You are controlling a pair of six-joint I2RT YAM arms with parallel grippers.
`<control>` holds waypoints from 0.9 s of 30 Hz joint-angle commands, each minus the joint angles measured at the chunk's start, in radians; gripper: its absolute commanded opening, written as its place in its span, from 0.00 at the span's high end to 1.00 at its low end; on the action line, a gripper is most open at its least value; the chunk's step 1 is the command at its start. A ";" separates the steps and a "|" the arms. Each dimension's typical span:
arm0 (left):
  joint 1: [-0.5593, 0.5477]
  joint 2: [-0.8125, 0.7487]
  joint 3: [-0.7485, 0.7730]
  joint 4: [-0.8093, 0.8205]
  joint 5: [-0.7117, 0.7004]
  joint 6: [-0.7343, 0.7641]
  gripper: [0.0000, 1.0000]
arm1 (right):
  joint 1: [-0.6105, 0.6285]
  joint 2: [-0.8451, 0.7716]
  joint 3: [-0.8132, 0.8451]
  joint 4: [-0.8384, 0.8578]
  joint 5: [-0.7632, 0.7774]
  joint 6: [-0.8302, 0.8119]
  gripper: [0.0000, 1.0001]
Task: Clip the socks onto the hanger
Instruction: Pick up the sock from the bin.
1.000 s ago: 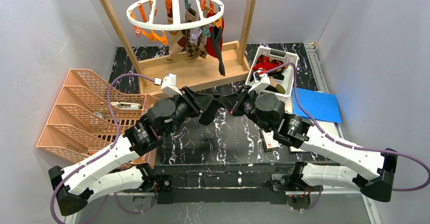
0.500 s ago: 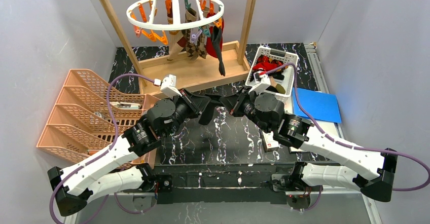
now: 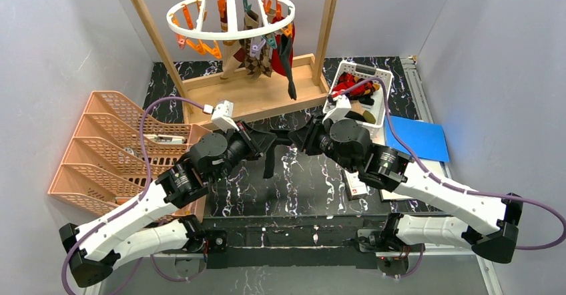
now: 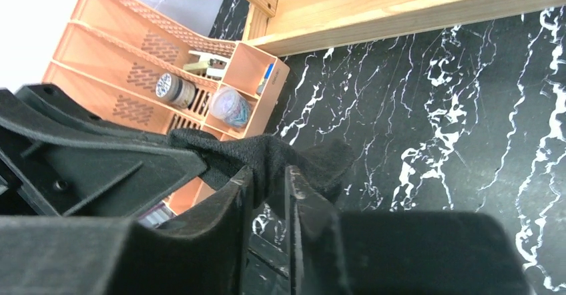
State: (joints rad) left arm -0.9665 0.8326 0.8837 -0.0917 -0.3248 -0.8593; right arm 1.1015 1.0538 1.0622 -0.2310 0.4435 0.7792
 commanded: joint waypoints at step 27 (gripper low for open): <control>-0.006 -0.053 0.070 -0.101 -0.003 0.045 1.00 | 0.003 0.245 0.475 -0.402 -0.253 -0.474 0.41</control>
State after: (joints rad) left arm -0.9665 0.8047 0.9085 -0.1692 -0.3214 -0.8257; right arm 1.1011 1.2854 1.4841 -0.5705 0.1986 0.3798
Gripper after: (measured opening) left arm 0.031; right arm 0.610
